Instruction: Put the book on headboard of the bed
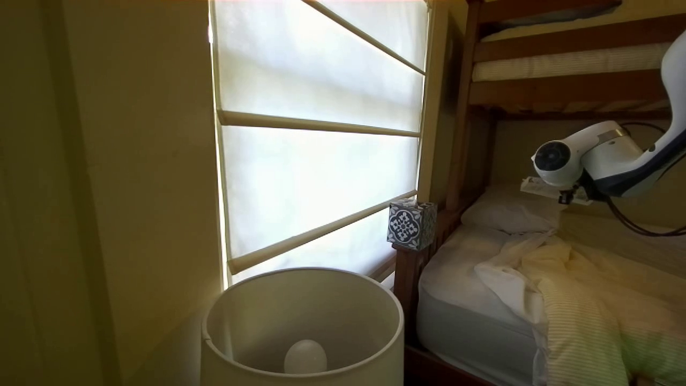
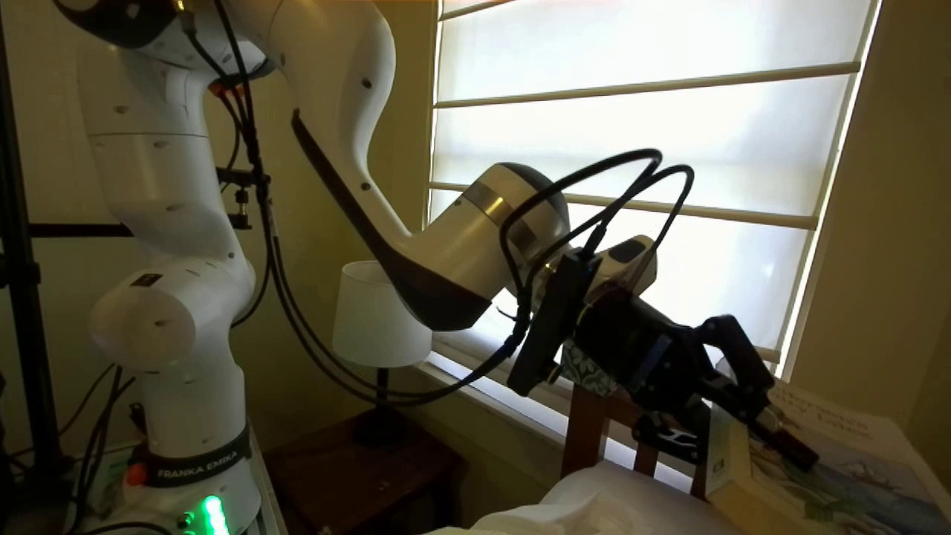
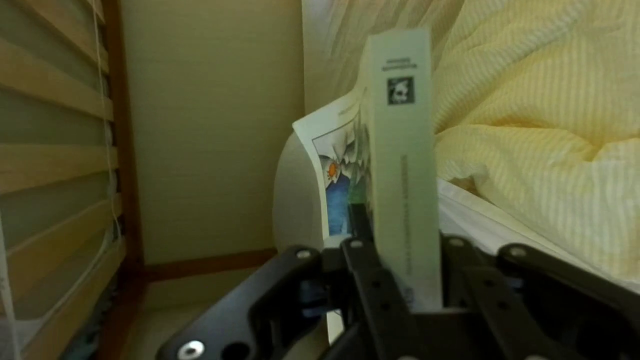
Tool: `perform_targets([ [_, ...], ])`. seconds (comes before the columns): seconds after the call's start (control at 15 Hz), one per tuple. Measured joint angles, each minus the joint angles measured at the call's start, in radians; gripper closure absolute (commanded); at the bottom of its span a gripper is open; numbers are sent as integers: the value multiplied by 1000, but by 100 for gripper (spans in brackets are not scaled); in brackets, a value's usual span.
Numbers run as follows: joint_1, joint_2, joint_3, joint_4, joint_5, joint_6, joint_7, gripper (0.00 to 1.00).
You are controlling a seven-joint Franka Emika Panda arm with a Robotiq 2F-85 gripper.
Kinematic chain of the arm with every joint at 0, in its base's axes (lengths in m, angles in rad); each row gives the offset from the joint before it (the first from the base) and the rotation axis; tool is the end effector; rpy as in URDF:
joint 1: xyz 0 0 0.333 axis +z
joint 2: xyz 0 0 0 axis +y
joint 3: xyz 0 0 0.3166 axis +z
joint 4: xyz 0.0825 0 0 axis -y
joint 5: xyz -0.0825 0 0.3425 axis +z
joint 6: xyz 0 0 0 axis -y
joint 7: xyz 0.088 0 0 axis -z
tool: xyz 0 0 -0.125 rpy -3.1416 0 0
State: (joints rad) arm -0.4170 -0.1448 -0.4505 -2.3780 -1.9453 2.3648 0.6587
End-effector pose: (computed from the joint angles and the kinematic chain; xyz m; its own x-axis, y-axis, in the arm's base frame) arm 0.2919 -0.3854 0.4185 0.9998 -0.0132 -0.0167 0.0122 -0.2874 0.9577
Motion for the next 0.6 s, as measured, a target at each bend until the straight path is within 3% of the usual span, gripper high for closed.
perform_targets([
  [0.6,-30,-32,-111,-3,-408,390,-102,94],
])
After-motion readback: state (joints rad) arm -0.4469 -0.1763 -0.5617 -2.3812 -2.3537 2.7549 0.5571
